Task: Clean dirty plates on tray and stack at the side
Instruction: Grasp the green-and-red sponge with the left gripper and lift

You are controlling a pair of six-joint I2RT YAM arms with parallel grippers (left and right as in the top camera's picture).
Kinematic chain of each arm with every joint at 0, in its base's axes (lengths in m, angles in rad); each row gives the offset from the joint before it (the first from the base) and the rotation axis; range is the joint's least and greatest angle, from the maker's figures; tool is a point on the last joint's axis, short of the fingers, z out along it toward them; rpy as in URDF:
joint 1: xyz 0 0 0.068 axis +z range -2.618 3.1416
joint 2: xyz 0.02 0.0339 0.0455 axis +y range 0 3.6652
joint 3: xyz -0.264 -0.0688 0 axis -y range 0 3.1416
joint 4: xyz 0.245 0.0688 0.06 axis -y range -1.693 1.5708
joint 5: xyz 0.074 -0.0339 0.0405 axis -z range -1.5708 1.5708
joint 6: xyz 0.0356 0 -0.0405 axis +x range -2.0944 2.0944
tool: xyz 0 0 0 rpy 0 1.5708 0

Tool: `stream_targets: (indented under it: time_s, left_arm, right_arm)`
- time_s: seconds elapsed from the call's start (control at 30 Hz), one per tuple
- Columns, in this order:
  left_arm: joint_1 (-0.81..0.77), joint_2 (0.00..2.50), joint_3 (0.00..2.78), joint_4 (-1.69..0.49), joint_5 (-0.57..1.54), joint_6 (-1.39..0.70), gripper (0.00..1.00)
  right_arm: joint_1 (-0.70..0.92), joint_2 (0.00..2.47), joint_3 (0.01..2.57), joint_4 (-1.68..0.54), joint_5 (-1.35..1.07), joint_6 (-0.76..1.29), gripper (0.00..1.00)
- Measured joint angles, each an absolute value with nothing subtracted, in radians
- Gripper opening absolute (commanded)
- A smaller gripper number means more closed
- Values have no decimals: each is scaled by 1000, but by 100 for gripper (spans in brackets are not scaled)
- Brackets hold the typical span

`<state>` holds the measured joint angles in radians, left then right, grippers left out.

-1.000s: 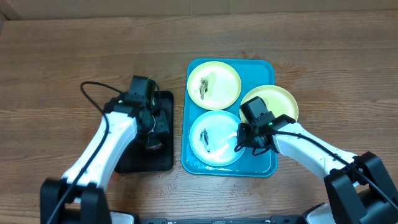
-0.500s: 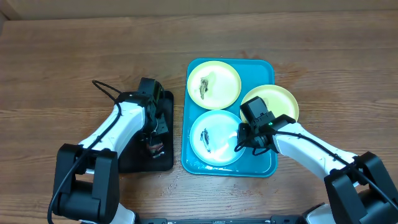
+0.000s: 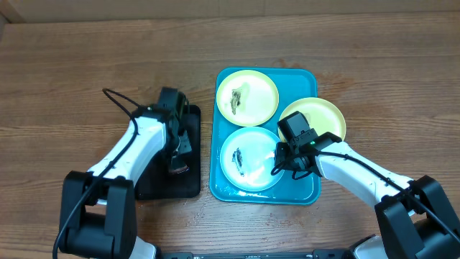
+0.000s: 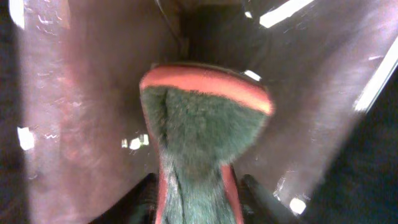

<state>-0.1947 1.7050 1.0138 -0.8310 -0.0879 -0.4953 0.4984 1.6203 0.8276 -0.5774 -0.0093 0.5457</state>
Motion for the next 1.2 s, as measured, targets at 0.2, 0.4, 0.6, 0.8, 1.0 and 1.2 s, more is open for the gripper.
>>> stream_targets:
  time_s: [0.2, 0.4, 0.6, 0.8, 1.0, 1.2]
  left_arm:
    - [-195, 1733, 959, -762, -69, -498, 4]
    - [-195, 1735, 1040, -873, -15, -468, 4]
    - [-195, 1736, 1186, -945, -9, -440, 4]
    - [-195, 1734, 1107, -836, -52, -434, 4]
    - [-195, 1728, 956, -739, -65, -434, 4]
    - [-195, 1726, 987, -823, -65, -388, 4]
  right_arm:
    - [498, 1620, 828, -580, -7, 545, 4]
    - [498, 1620, 830, -588, -2, 546, 4]
    - [498, 1620, 831, -595, 2, 546, 4]
    - [498, 1620, 832, -596, 5, 546, 4]
    - [498, 1620, 832, -596, 6, 546, 4]
    - [498, 1620, 832, -596, 6, 546, 4]
